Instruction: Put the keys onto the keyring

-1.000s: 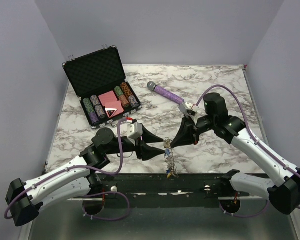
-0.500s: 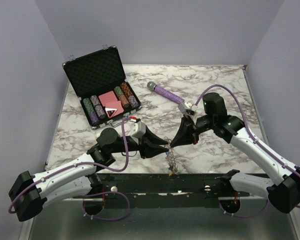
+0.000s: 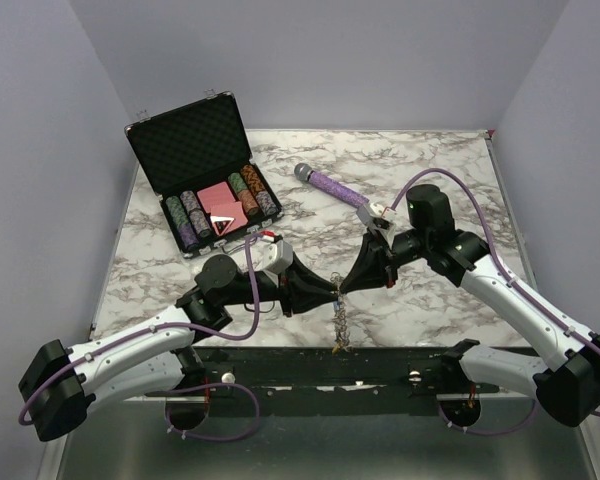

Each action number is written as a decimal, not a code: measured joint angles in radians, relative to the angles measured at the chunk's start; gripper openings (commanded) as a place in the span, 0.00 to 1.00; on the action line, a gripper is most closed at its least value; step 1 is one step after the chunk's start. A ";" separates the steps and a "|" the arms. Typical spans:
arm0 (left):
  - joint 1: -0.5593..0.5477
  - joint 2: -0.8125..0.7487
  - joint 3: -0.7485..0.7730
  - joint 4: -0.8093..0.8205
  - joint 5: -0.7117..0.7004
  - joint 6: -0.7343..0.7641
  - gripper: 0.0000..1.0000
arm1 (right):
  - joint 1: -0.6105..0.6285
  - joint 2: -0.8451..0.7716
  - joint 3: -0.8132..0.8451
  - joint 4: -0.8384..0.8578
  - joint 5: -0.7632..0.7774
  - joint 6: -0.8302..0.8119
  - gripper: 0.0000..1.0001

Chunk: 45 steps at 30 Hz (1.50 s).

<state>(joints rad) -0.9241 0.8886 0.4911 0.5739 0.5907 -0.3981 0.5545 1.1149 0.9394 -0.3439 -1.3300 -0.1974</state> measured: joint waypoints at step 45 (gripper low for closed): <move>0.000 0.051 0.019 -0.038 -0.008 -0.074 0.24 | 0.000 0.005 0.000 0.014 0.002 0.014 0.00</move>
<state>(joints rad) -0.9241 0.9401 0.5106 0.5358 0.5827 -0.4725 0.5541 1.1202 0.9394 -0.3302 -1.3285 -0.1829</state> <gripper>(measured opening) 0.242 0.005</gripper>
